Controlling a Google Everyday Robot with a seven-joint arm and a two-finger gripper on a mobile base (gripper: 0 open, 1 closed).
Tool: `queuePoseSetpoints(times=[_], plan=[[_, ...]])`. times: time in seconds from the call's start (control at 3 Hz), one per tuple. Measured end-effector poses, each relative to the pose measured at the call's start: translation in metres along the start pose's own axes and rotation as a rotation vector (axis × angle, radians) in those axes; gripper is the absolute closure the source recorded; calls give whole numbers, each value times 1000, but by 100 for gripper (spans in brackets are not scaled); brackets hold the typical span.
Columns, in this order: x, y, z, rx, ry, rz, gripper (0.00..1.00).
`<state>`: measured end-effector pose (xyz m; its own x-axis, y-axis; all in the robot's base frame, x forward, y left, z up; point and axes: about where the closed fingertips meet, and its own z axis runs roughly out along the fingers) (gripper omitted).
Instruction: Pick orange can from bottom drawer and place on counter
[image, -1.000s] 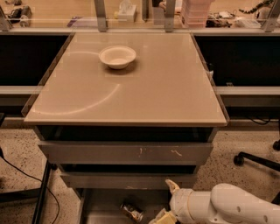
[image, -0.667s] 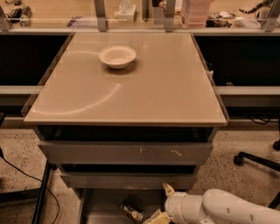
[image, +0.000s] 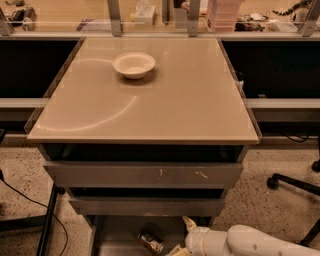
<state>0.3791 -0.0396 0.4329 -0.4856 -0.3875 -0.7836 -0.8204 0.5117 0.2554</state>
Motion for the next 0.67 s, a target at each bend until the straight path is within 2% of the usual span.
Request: queuePoseSetpoints(times=[0.33, 0.67], plan=[[12, -6, 14, 26, -32, 5, 0], [30, -11, 57, 14, -54, -12, 0]])
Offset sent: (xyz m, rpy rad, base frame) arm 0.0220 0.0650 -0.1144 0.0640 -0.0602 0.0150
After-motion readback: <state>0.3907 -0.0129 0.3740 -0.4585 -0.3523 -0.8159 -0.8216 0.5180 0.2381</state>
